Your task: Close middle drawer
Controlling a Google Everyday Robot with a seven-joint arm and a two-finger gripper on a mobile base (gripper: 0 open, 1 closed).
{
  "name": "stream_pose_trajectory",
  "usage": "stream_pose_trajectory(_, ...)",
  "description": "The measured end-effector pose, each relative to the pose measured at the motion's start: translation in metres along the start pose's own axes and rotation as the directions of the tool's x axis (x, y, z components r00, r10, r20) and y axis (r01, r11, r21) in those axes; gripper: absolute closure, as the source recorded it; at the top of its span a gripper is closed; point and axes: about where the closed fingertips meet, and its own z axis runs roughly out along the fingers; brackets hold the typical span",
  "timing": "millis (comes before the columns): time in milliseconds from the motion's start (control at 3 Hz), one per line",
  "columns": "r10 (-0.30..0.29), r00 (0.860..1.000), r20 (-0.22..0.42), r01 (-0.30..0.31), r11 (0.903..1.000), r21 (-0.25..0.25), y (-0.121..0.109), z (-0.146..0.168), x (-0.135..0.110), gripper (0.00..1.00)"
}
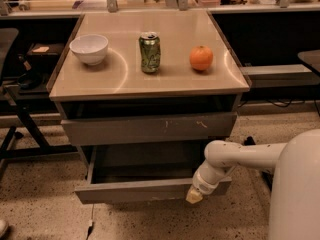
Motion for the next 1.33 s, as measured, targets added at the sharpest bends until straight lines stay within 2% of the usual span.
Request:
stream_pose_trajectory(333, 0.0, 1.0, 0.0, 0.0, 1.0, 0.0, 0.0, 0.0, 0.0, 0.13)
stream_pose_trajectory(667, 0.0, 1.0, 0.0, 0.0, 1.0, 0.0, 0.0, 0.0001, 0.0, 0.0)
stream_pose_trajectory(1000, 0.0, 1.0, 0.0, 0.0, 1.0, 0.0, 0.0001, 0.0001, 0.0, 0.0)
stream_pose_trajectory(1333, 0.0, 1.0, 0.0, 0.0, 1.0, 0.0, 0.0001, 0.0001, 0.0, 0.18)
